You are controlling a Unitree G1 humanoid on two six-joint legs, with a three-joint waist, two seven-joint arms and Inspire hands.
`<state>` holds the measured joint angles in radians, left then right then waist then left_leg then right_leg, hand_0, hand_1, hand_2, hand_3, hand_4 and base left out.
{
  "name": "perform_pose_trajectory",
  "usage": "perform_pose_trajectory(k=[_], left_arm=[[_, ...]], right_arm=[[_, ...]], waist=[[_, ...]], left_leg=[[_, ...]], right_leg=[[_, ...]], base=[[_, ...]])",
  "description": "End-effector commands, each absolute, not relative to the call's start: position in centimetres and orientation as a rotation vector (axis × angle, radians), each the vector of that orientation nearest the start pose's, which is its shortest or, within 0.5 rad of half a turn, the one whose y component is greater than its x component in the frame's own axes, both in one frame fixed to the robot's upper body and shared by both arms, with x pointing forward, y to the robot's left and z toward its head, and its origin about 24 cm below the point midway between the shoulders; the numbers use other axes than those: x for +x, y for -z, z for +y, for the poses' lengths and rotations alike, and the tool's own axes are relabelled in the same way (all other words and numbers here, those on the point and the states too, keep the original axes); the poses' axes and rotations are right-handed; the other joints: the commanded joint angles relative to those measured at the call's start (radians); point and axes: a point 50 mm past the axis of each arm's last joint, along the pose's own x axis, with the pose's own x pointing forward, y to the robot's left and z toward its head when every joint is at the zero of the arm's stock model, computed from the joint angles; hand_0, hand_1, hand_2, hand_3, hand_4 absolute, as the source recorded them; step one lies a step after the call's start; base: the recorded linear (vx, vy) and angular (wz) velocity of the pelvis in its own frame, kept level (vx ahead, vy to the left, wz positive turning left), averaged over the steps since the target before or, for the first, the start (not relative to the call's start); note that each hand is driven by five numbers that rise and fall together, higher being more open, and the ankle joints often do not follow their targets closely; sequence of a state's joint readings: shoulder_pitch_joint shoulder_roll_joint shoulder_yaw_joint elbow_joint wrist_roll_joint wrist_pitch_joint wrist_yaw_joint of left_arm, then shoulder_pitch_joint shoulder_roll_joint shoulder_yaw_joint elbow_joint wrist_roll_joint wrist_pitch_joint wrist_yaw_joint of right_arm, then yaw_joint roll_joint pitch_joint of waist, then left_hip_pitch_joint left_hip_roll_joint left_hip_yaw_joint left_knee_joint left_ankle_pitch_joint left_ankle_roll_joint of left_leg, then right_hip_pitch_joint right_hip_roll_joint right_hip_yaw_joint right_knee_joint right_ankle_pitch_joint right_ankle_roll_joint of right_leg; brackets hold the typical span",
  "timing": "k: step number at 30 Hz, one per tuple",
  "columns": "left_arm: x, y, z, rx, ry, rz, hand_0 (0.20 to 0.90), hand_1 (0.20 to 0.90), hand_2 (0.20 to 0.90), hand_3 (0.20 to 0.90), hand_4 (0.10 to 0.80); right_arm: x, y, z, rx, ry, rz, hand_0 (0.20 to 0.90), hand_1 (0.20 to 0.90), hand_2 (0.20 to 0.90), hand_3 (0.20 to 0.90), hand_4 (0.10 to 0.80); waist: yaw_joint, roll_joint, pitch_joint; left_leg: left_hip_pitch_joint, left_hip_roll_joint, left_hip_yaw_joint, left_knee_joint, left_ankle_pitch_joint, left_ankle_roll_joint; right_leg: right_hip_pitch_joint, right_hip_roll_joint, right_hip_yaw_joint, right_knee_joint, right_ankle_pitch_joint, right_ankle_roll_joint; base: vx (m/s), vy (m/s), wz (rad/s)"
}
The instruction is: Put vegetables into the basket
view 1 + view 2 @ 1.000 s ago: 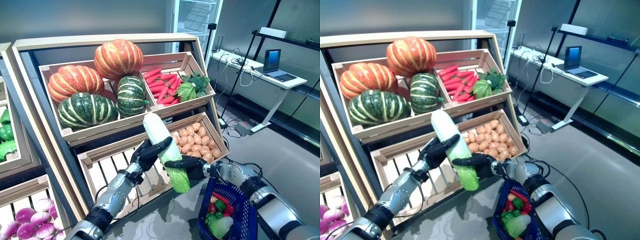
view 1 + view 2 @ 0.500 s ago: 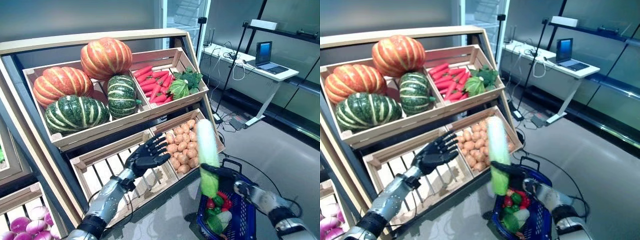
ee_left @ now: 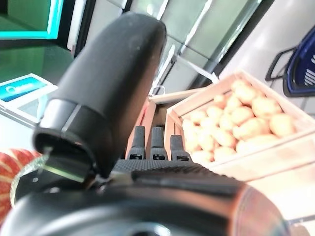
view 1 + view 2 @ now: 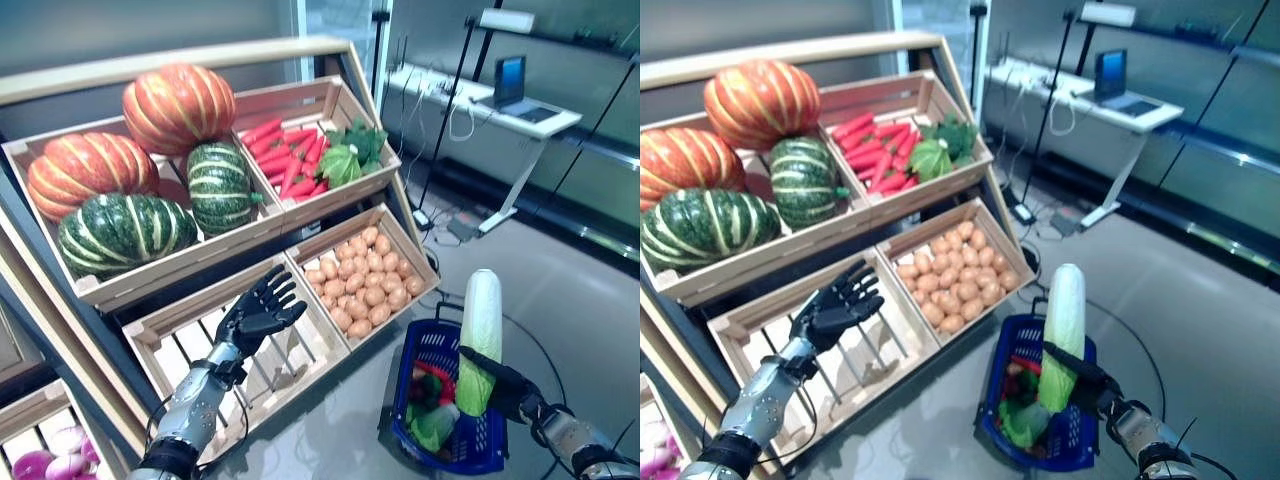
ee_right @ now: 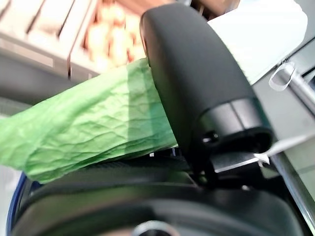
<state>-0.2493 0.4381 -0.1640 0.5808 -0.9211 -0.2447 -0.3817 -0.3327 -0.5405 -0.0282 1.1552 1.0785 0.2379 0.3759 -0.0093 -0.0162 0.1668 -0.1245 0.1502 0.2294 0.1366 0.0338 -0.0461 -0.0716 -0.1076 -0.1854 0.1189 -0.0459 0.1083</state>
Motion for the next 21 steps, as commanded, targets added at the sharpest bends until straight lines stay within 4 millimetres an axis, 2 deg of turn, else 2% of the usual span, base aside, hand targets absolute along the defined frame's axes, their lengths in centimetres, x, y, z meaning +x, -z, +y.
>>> perform_pose_trajectory(k=[1, 4, 6, 7, 9, 13, 17, 21], left_arm=[[32.4, -8.5, 22.1, -0.455, 0.221, -0.293, 0.900, 0.900, 0.900, 0.900, 0.800], [33.0, -9.6, 21.0, -0.481, 0.243, -0.333, 0.900, 0.900, 0.900, 0.900, 0.800], [33.3, -10.2, 20.2, -0.512, 0.269, -0.361, 0.900, 0.900, 0.900, 0.900, 0.800], [33.5, -10.9, 19.9, -0.529, 0.287, -0.389, 0.900, 0.900, 0.900, 0.900, 0.800], [33.6, -11.6, 19.8, -0.546, 0.301, -0.416, 0.900, 0.900, 0.900, 0.900, 0.800], [33.8, -12.8, 19.2, -0.556, 0.329, -0.462, 0.900, 0.900, 0.900, 0.900, 0.800], [34.1, -15.2, 18.5, -0.565, 0.363, -0.532, 0.900, 0.900, 0.900, 0.900, 0.800], [34.0, -17.1, 18.0, -0.600, 0.388, -0.595, 0.900, 0.900, 0.900, 0.900, 0.800]], right_arm=[[29.4, -0.4, -32.3, 0.802, 0.285, 0.240, 0.300, 0.300, 0.300, 0.300, 0.400], [30.7, -1.8, -32.5, 0.793, 0.319, 0.188, 0.300, 0.300, 0.300, 0.300, 0.400], [31.5, -3.4, -33.2, 0.756, 0.352, 0.153, 0.300, 0.300, 0.300, 0.300, 0.400], [32.2, -4.7, -33.6, 0.723, 0.360, 0.122, 0.300, 0.300, 0.300, 0.300, 0.400], [32.8, -6.1, -34.0, 0.701, 0.369, 0.095, 0.300, 0.300, 0.300, 0.300, 0.400], [34.0, -8.4, -34.2, 0.669, 0.376, 0.055, 0.300, 0.300, 0.300, 0.300, 0.400], [35.0, -11.5, -35.0, 0.612, 0.412, 0.018, 0.300, 0.300, 0.300, 0.300, 0.400], [35.4, -13.9, -35.8, 0.567, 0.418, -0.007, 0.300, 0.300, 0.300, 0.300, 0.400]], waist=[[0.010, -0.011, 0.110], [0.013, 0.002, 0.160], [0.022, 0.017, 0.205], [0.028, 0.031, 0.228], [0.033, 0.042, 0.247], [0.032, 0.067, 0.272], [0.027, 0.093, 0.302], [0.023, 0.112, 0.331]], left_leg=[[-0.091, 0.031, -0.037, 0.382, -0.321, 0.042], [-0.220, 0.037, -0.053, 0.535, -0.385, 0.060], [-0.306, 0.029, -0.065, 0.656, -0.442, 0.074], [-0.398, 0.023, -0.075, 0.765, -0.484, 0.086], [-0.467, 0.010, -0.083, 0.835, -0.510, 0.092], [-0.551, 0.003, -0.088, 0.919, -0.547, 0.092], [-0.690, 0.007, -0.094, 1.086, -0.609, 0.104], [-0.791, -0.005, -0.105, 1.214, -0.656, 0.114]], right_leg=[[-0.134, -0.048, -0.008, 0.291, -0.137, -0.083], [-0.254, -0.077, -0.002, 0.442, -0.181, -0.095], [-0.340, -0.110, 0.002, 0.562, -0.218, -0.099], [-0.443, -0.137, 0.014, 0.685, -0.254, -0.105], [-0.523, -0.162, 0.027, 0.770, -0.276, -0.104], [-0.624, -0.181, 0.054, 0.861, -0.303, -0.103], [-0.775, -0.206, 0.089, 1.024, -0.354, -0.117], [-0.887, -0.216, 0.118, 1.145, -0.394, -0.129]], base=[[-0.369, -0.009, 0.07], [-0.242, 0.001, 0.04], [-0.221, -0.020, 0.15], [-0.244, -0.008, 0.18], [-0.159, -0.002, 0.16], [-0.116, 0.003, 0.05], [-0.118, 0.002, 0.05], [-0.083, 0.009, 0.05]])
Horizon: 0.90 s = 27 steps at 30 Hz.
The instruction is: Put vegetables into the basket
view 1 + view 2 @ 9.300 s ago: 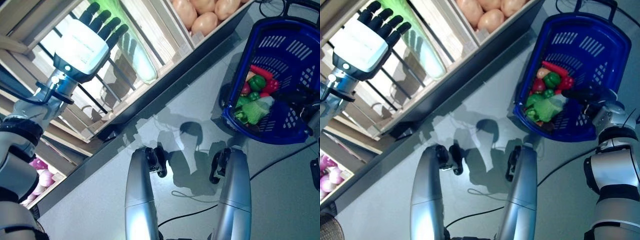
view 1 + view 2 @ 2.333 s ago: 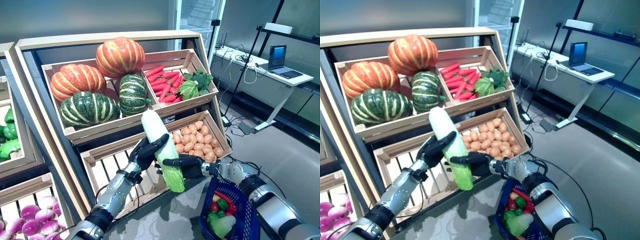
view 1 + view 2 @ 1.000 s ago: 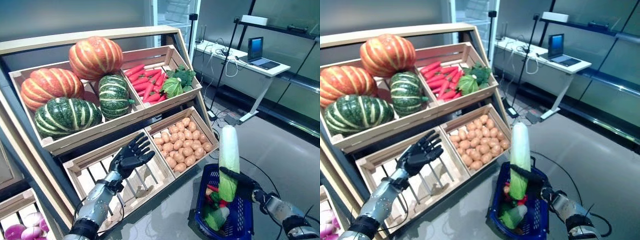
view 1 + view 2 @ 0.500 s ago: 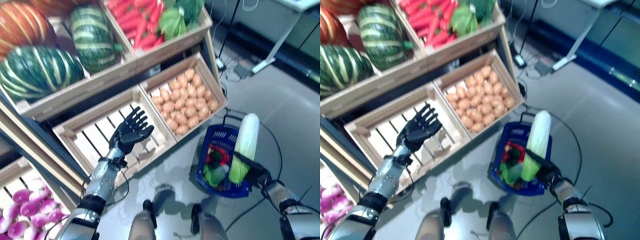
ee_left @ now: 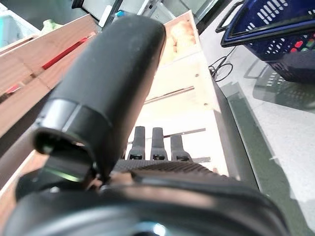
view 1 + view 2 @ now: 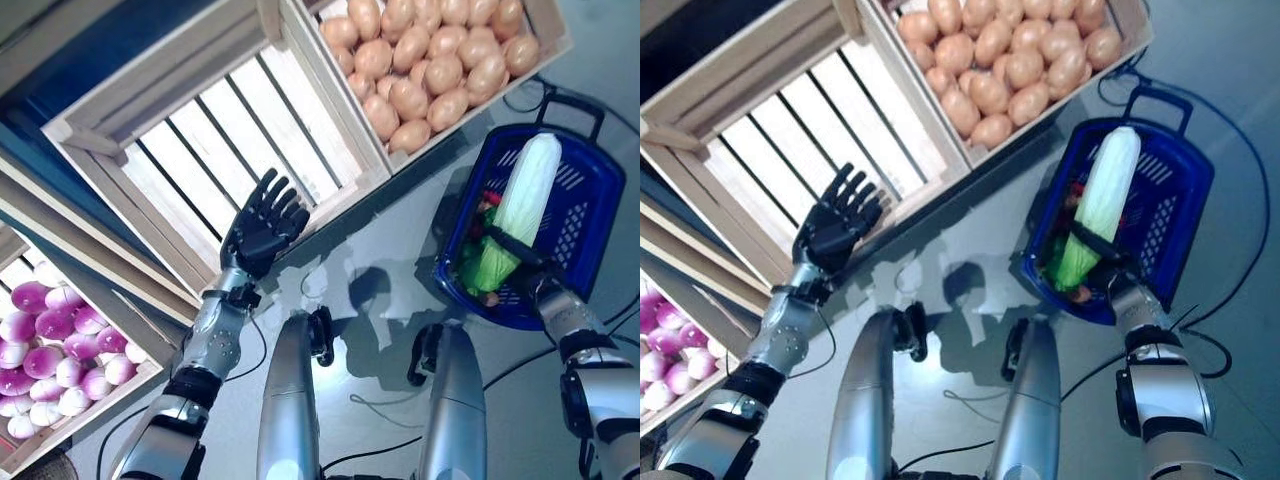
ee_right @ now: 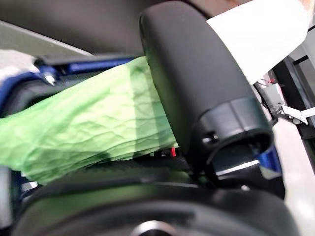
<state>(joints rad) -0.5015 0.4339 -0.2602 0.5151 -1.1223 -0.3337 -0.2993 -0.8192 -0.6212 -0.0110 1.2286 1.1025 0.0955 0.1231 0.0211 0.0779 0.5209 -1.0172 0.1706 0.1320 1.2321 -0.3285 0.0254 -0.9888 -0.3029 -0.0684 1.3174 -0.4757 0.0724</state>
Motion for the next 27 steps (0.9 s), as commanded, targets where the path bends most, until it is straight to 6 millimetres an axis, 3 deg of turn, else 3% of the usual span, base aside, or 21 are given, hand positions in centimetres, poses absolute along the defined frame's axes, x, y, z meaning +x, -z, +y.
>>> perform_pose_trajectory(k=[1, 2, 14, 20, 27], left_arm=[[34.0, -17.3, 18.0, -0.607, 0.392, -0.601, 0.900, 0.900, 0.900, 0.900, 0.800], [33.9, -17.3, 17.9, -0.616, 0.393, -0.605, 0.900, 0.900, 0.900, 0.900, 0.800], [33.7, -16.8, 18.1, -0.626, 0.403, -0.593, 0.900, 0.900, 0.900, 0.900, 0.800], [33.7, -16.2, 18.3, -0.619, 0.400, -0.577, 0.900, 0.900, 0.900, 0.900, 0.800], [33.7, -14.9, 18.4, -0.586, 0.395, -0.511, 0.900, 0.900, 0.900, 0.900, 0.800]], right_arm=[[35.4, -14.1, -35.8, 0.564, 0.424, -0.001, 0.382, 0.382, 0.382, 0.382, 0.455], [35.5, -14.5, -36.0, 0.554, 0.456, 0.014, 0.900, 0.900, 0.900, 0.900, 0.800], [34.9, -14.6, -37.1, 0.570, 0.547, -0.002, 0.900, 0.900, 0.900, 0.900, 0.800], [34.1, -13.5, -37.7, 0.572, 0.565, 0.037, 0.900, 0.900, 0.900, 0.900, 0.800], [32.9, -10.7, -37.9, 0.642, 0.591, 0.071, 0.900, 0.900, 0.900, 0.900, 0.800]], waist=[[-0.007, 0.020, -0.021], [-0.008, 0.024, -0.016], [0.002, 0.013, -0.032], [0.004, -0.002, -0.062], [0.008, -0.032, -0.120]], left_leg=[[0.083, -0.025, -0.009, 0.144, -0.304, 0.044], [0.046, -0.026, -0.014, 0.196, -0.324, 0.049], [-0.005, -0.022, -0.021, 0.282, -0.364, 0.053], [0.072, -0.008, -0.011, 0.188, -0.332, 0.043], [0.278, 0.004, 0.013, -0.053, -0.256, 0.034]], right_leg=[[0.011, -0.024, 0.004, -0.030, 0.026, -0.096], [-0.030, -0.024, 0.013, 0.021, 0.005, -0.101], [-0.083, -0.019, -0.001, 0.102, -0.033, -0.106], [-0.006, -0.011, -0.024, 0.017, -0.003, -0.099], [0.210, 0.001, -0.075, -0.197, 0.064, -0.078]], base=[[-0.078, 0.014, 0.06], [-0.052, 0.015, 0.06], [-0.008, 0.002, 0.01], [0.014, 0.032, 0.00], [0.073, 0.000, -0.02]])
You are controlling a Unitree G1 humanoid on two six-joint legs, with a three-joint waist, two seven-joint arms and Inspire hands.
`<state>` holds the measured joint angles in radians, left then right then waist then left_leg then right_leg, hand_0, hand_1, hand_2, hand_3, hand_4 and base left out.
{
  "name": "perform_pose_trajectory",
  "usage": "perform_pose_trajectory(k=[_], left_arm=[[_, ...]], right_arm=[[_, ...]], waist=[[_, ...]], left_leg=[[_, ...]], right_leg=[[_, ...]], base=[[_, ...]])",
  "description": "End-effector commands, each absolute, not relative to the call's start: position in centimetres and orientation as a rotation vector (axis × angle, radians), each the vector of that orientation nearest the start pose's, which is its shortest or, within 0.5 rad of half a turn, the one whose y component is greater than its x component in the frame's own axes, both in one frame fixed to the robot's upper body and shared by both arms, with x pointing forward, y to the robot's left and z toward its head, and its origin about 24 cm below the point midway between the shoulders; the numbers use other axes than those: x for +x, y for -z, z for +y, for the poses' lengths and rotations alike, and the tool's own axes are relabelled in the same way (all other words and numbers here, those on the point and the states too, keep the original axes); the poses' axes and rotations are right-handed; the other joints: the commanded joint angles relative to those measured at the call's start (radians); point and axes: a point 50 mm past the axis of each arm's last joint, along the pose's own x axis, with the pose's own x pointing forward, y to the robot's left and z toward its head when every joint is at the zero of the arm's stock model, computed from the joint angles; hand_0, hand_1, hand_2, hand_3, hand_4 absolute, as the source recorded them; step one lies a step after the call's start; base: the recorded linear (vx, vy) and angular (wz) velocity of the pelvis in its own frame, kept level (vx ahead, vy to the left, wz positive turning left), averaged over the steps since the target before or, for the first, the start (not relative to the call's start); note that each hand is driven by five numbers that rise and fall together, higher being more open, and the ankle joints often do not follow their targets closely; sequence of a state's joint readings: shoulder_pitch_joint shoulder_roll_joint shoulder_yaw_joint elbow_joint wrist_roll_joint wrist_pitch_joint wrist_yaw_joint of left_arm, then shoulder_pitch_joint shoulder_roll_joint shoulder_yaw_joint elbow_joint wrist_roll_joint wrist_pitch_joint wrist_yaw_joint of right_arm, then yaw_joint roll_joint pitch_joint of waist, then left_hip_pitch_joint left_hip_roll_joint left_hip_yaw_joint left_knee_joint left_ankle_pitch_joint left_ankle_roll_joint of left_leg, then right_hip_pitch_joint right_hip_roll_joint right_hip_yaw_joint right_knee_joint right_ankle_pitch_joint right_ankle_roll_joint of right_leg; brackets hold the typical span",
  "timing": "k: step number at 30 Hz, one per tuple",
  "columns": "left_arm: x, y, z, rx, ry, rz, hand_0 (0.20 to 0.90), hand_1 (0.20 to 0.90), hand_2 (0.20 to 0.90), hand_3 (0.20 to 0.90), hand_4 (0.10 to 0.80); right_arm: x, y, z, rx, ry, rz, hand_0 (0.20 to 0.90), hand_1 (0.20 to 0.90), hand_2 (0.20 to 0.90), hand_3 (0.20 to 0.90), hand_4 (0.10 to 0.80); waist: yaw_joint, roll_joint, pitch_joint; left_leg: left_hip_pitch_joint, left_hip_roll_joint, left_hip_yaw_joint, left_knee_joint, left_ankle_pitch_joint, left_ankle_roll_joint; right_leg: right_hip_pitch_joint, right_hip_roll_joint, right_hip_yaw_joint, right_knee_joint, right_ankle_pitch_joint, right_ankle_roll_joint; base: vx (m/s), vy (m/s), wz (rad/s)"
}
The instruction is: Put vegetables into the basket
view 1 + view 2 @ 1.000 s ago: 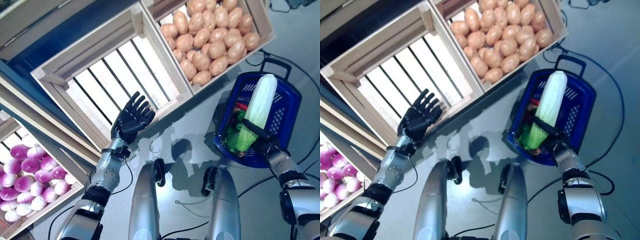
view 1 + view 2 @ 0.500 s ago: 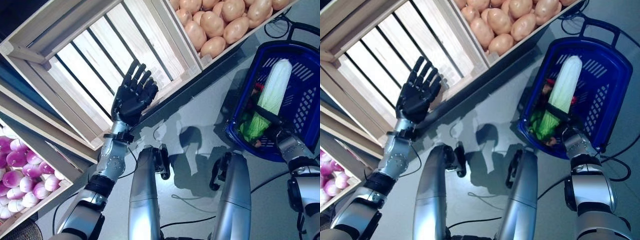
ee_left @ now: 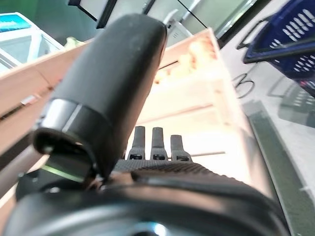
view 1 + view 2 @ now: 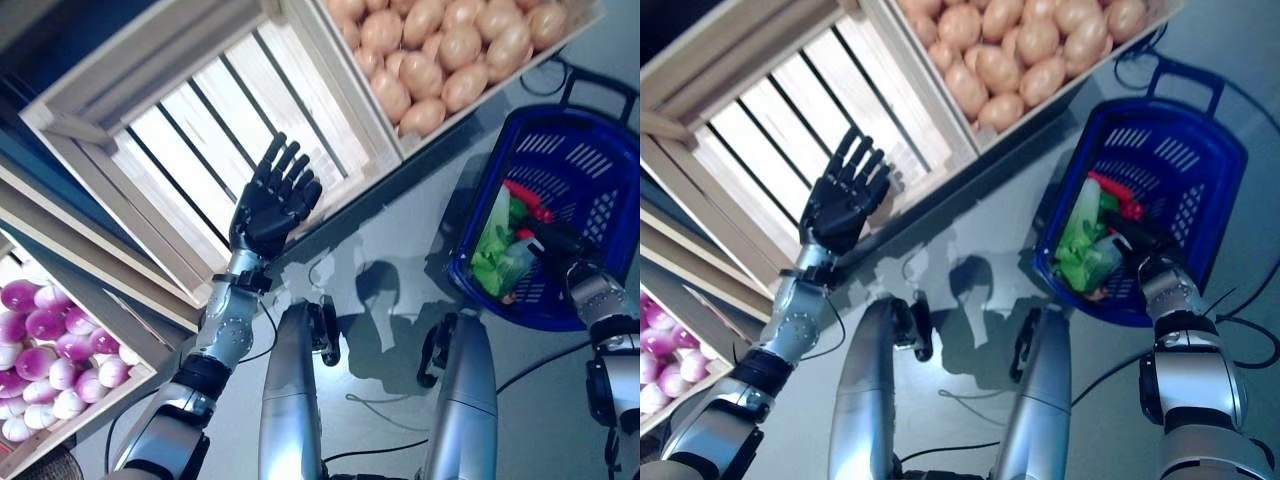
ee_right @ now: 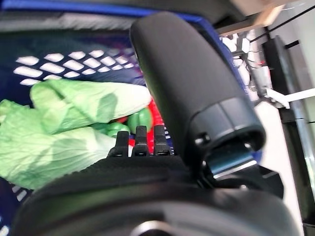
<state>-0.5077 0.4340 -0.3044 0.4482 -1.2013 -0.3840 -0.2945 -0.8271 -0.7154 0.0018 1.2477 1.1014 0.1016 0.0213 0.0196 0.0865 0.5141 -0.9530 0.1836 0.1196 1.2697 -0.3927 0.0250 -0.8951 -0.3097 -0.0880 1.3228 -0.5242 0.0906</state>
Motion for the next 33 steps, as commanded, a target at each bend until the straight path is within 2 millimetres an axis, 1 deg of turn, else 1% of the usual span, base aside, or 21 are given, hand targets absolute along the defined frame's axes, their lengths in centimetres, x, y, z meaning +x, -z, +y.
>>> perform_pose_trajectory(k=[1, 2, 3, 4, 7, 11, 13, 14, 17, 18, 19, 21, 24, 25, 26, 27, 29, 30, 31, 32, 33], left_arm=[[33.7, -14.4, 18.4, -0.587, 0.396, -0.494, 0.900, 0.900, 0.900, 0.900, 0.800], [33.7, -14.4, 18.3, -0.586, 0.397, -0.492, 0.900, 0.900, 0.900, 0.900, 0.800], [33.6, -13.7, 18.2, -0.586, 0.396, -0.461, 0.900, 0.900, 0.900, 0.900, 0.800], [33.6, -13.3, 18.0, -0.588, 0.394, -0.439, 0.900, 0.900, 0.900, 0.900, 0.800], [33.6, -12.8, 17.8, -0.593, 0.391, -0.412, 0.900, 0.900, 0.900, 0.900, 0.800], [33.1, -11.4, 18.0, -0.585, 0.358, -0.345, 0.900, 0.900, 0.900, 0.900, 0.800], [32.3, -9.9, 18.4, -0.578, 0.329, -0.294, 0.900, 0.900, 0.900, 0.900, 0.800], [32.1, -9.5, 18.5, -0.576, 0.322, -0.283, 0.900, 0.900, 0.900, 0.900, 0.800], [30.4, -6.8, 19.0, -0.573, 0.268, -0.203, 0.900, 0.900, 0.900, 0.900, 0.800], [30.2, -6.5, 19.1, -0.575, 0.260, -0.194, 0.900, 0.900, 0.900, 0.900, 0.800], [29.6, -5.5, 19.4, -0.579, 0.240, -0.170, 0.900, 0.900, 0.900, 0.900, 0.800], [28.5, -4.1, 19.5, -0.604, 0.221, -0.128, 0.900, 0.900, 0.900, 0.900, 0.800], [27.8, -3.1, 18.9, -0.597, 0.238, -0.092, 0.900, 0.900, 0.900, 0.900, 0.800], [27.6, -3.0, 18.8, -0.592, 0.240, -0.090, 0.900, 0.900, 0.900, 0.900, 0.800], [27.1, -2.7, 18.7, -0.580, 0.244, -0.089, 0.900, 0.900, 0.900, 0.900, 0.800], [26.8, -2.4, 18.7, -0.590, 0.238, -0.091, 0.900, 0.900, 0.900, 0.900, 0.800], [26.4, -2.1, 18.7, -0.596, 0.220, -0.101, 0.900, 0.900, 0.900, 0.900, 0.800], [26.2, -1.9, 18.7, -0.603, 0.206, -0.102, 0.900, 0.900, 0.900, 0.900, 0.800], [25.7, -1.6, 18.9, -0.609, 0.184, -0.108, 0.900, 0.900, 0.900, 0.900, 0.800], [25.6, -1.5, 19.0, -0.610, 0.182, -0.108, 0.900, 0.900, 0.900, 0.900, 0.800], [25.3, -1.4, 19.0, -0.614, 0.169, -0.106, 0.900, 0.900, 0.900, 0.900, 0.800]], right_arm=[[32.7, -10.1, -37.8, 0.657, 0.593, 0.079, 0.900, 0.900, 0.900, 0.900, 0.800], [32.7, -9.9, -37.7, 0.661, 0.593, 0.081, 0.900, 0.900, 0.900, 0.900, 0.800], [32.5, -9.0, -37.3, 0.666, 0.595, 0.098, 0.900, 0.900, 0.900, 0.900, 0.800], [32.4, -8.2, -36.9, 0.668, 0.593, 0.112, 0.900, 0.900, 0.900, 0.900, 0.800], [32.4, -7.1, -36.0, 0.703, 0.562, 0.106, 0.900, 0.900, 0.900, 0.900, 0.800], [31.9, -5.1, -34.6, 0.721, 0.544, 0.110, 0.900, 0.900, 0.900, 0.900, 0.800], [31.4, -3.8, -33.5, 0.693, 0.546, 0.118, 0.900, 0.900, 0.900, 0.900, 0.800], [31.3, -3.5, -33.2, 0.689, 0.546, 0.120, 0.900, 0.900, 0.900, 0.900, 0.800], [30.2, -1.6, -31.3, 0.670, 0.530, 0.147, 0.900, 0.900, 0.900, 0.900, 0.800], [30.1, -1.3, -31.0, 0.663, 0.527, 0.154, 0.900, 0.900, 0.900, 0.900, 0.800], [29.5, -0.6, -30.3, 0.636, 0.530, 0.174, 0.900, 0.900, 0.900, 0.900, 0.800], [28.7, 0.3, -28.6, 0.607, 0.514, 0.191, 0.900, 0.900, 0.900, 0.900, 0.800], [28.2, 0.7, -26.0, 0.560, 0.516, 0.189, 0.900, 0.900, 0.900, 0.900, 0.800], [28.1, 0.6, -25.4, 0.560, 0.512, 0.185, 0.900, 0.900, 0.900, 0.900, 0.800], [27.5, 0.6, -24.1, 0.554, 0.499, 0.168, 0.900, 0.900, 0.900, 0.900, 0.800], [27.1, 0.7, -23.5, 0.554, 0.482, 0.161, 0.900, 0.900, 0.900, 0.900, 0.800], [26.6, 1.0, -21.5, 0.546, 0.459, 0.157, 0.900, 0.900, 0.900, 0.900, 0.800], [26.3, 1.1, -20.3, 0.554, 0.446, 0.154, 0.900, 0.900, 0.900, 0.900, 0.800], [25.5, 1.2, -18.8, 0.571, 0.427, 0.161, 0.900, 0.900, 0.900, 0.900, 0.800], [25.4, 1.3, -18.7, 0.570, 0.426, 0.163, 0.900, 0.900, 0.900, 0.900, 0.800], [25.0, 1.4, -18.2, 0.567, 0.404, 0.175, 0.900, 0.900, 0.900, 0.900, 0.800]], waist=[[0.010, -0.046, -0.119], [0.010, -0.047, -0.119], [0.013, -0.058, -0.141], [0.017, -0.069, -0.156], [0.021, -0.084, -0.180], [0.028, -0.108, -0.242], [0.027, -0.125, -0.293], [0.027, -0.128, -0.303], [0.029, -0.142, -0.366], [0.029, -0.142, -0.374], [0.026, -0.143, -0.399], [0.022, -0.139, -0.430], [0.010, -0.131, -0.457], [0.007, -0.130, -0.459], [-0.003, -0.125, -0.469], [-0.007, -0.123, -0.473], [-0.016, -0.118, -0.480], [-0.022, -0.116, -0.482], [-0.037, -0.112, -0.483], [-0.038, -0.112, -0.483], [-0.046, -0.108, -0.481]], left_leg=[[0.252, -0.011, 0.029, -0.141, -0.171, 0.033], [0.241, -0.008, 0.029, -0.125, -0.171, 0.038], [0.318, -0.017, 0.035, -0.239, -0.129, 0.031], [0.374, -0.025, 0.038, -0.329, -0.089, 0.028], [0.455, -0.030, 0.040, -0.457, -0.024, 0.022], [0.606, -0.037, 0.039, -0.685, 0.085, 0.003], [0.704, -0.043, 0.049, -0.826, 0.143, -0.009], [0.725, -0.045, 0.052, -0.853, 0.154, -0.010], [0.846, -0.067, 0.057, -1.031, 0.223, -0.021], [0.862, -0.069, 0.058, -1.059, 0.233, -0.022], [0.904, -0.075, 0.065, -1.132, 0.262, -0.025], [0.976, -0.088, 0.074, -1.251, 0.314, -0.031], [1.041, -0.092, 0.095, -1.357, 0.351, -0.035], [1.043, -0.092, 0.097, -1.357, 0.348, -0.036], [1.046, -0.093, 0.105, -1.357, 0.341, -0.037], [1.049, -0.094, 0.108, -1.357, 0.339, -0.036], [1.049, -0.097, 0.112, -1.357, 0.333, -0.035], [1.053, -0.100, 0.116, -1.357, 0.331, -0.032], [1.063, -0.102, 0.128, -1.357, 0.329, -0.027], [1.064, -0.102, 0.129, -1.357, 0.328, -0.027], [1.071, -0.104, 0.134, -1.357, 0.327, -0.025]], right_leg=[[0.156, 0.014, -0.063, -0.248, 0.132, -0.093], [0.146, 0.012, -0.063, -0.234, 0.131, -0.098], [0.225, 0.023, -0.080, -0.339, 0.168, -0.084], [0.289, 0.031, -0.097, -0.430, 0.200, -0.076], [0.384, 0.049, -0.125, -0.568, 0.251, -0.069], [0.575, 0.108, -0.164, -0.846, 0.336, -0.054], [0.691, 0.145, -0.173, -1.005, 0.380, -0.050], [0.712, 0.151, -0.172, -1.030, 0.389, -0.049], [0.833, 0.182, -0.176, -1.187, 0.437, -0.044], [0.848, 0.186, -0.176, -1.208, 0.443, -0.043], [0.881, 0.196, -0.173, -1.258, 0.462, -0.043], [0.937, 0.214, -0.159, -1.346, 0.498, -0.042], [0.979, 0.233, -0.152, -1.410, 0.521, -0.044], [0.980, 0.235, -0.149, -1.410, 0.520, -0.045], [0.978, 0.241, -0.141, -1.410, 0.516, -0.047], [0.977, 0.245, -0.137, -1.410, 0.516, -0.047], [0.976, 0.249, -0.129, -1.410, 0.513, -0.049], [0.978, 0.252, -0.119, -1.410, 0.513, -0.051], [0.984, 0.252, -0.108, -1.410, 0.512, -0.053], [0.985, 0.252, -0.107, -1.410, 0.512, -0.053], [0.990, 0.252, -0.102, -1.410, 0.512, -0.053]], base=[[0.053, -0.030, 0.04], [0.105, -0.036, 0.04], [0.126, -0.042, 0.02], [0.176, -0.048, 0.04], [0.097, -0.038, 0.01], [0.169, -0.063, 0.03], [0.258, -0.046, 0.03], [0.231, -0.007, -0.08], [0.201, 0.016, -0.22], [0.177, 0.042, -0.17], [0.136, 0.068, -0.14], [0.112, 0.097, -0.16], [0.045, 0.078, -0.10], [-0.001, 0.088, -0.01], [-0.008, 0.082, -0.03], [-0.009, 0.097, -0.11], [0.002, 0.075, -0.14], [0.034, 0.098, -0.08], [0.034, 0.080, -0.04], [0.043, 0.082, -0.02], [0.019, 0.033, -0.01]])
